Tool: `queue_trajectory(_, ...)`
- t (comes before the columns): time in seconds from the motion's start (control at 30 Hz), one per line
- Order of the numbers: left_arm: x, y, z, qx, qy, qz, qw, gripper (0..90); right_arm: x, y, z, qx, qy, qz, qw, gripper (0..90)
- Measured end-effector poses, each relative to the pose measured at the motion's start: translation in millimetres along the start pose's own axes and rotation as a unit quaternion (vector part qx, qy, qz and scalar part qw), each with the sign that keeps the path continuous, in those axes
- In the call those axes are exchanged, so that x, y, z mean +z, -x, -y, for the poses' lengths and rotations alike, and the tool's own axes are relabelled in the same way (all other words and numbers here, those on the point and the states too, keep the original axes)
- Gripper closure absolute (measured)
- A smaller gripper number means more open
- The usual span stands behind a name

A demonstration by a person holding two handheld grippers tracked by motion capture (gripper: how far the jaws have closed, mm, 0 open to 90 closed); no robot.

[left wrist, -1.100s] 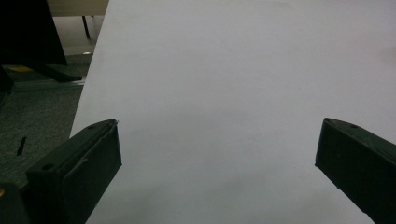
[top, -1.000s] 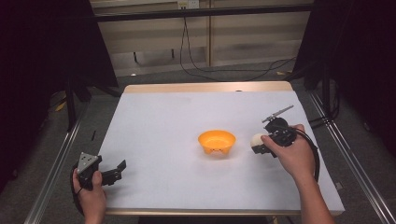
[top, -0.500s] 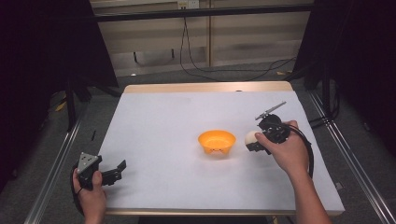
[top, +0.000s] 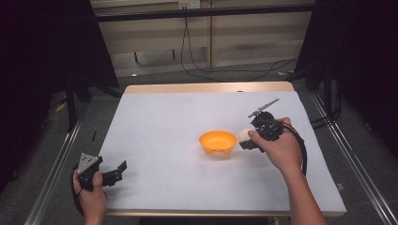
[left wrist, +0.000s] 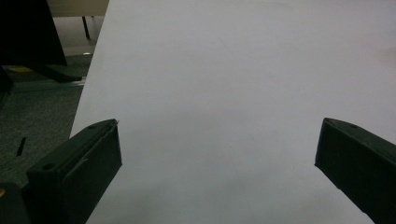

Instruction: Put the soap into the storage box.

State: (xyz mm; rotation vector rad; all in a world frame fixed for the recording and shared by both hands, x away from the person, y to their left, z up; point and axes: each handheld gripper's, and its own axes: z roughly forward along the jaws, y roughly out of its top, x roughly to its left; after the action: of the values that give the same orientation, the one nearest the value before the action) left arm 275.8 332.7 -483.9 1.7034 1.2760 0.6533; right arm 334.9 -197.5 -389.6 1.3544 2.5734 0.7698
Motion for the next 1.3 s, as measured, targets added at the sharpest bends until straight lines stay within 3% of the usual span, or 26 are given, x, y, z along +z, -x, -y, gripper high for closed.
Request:
queue_trajectory(0.83,0.2,0.4,0.0,0.002,0.0,-0.001,1.0,0.1,22.1,-21.5,-27.3,-0.016,0.003,-0.015,0.9998,23.8)
queue_trajectory(1.13,0.3,0.5,-0.1,0.002,-0.001,0.0,1.0,0.0,30.8,-29.6,-34.6,-0.008,0.001,-0.014,0.9999,23.8)
queue_trajectory(1.3,0.1,0.6,0.0,0.002,0.0,-0.001,1.0,0.0,36.4,-32.5,-38.7,0.001,0.012,-0.014,0.9998,23.8)
